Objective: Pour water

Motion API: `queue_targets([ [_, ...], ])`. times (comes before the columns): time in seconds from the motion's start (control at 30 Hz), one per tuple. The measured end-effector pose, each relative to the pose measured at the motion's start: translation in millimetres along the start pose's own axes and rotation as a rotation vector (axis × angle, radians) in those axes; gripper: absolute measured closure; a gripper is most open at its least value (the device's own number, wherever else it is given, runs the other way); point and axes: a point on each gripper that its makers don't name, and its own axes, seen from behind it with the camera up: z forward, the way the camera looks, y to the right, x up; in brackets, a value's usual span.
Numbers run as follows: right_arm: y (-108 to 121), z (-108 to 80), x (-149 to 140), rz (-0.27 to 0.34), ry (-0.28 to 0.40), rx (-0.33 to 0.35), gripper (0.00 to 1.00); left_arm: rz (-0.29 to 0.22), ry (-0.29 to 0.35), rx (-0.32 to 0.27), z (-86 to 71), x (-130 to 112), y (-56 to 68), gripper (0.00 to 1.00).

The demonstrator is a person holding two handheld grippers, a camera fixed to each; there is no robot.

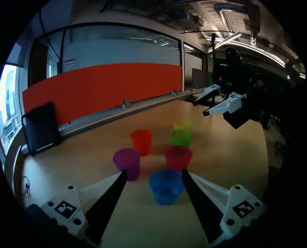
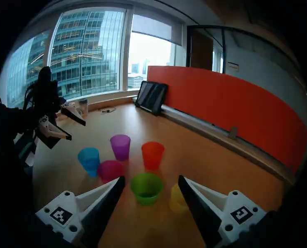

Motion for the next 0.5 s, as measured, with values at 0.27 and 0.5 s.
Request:
queue_targets([
  [0.27, -6.4, 16.7, -24.3, -0.002, -0.048, 0.018, 0.0, -0.013, -0.057, -0.024, 6.8, -28.3, 9.2, 0.03],
  [0.5, -7.9, 26.9, -41.5, -0.002, -0.082, 0.025, 0.0, -0.015, -0.103, -0.053, 10.7, -50.3, 18.9, 0.02],
])
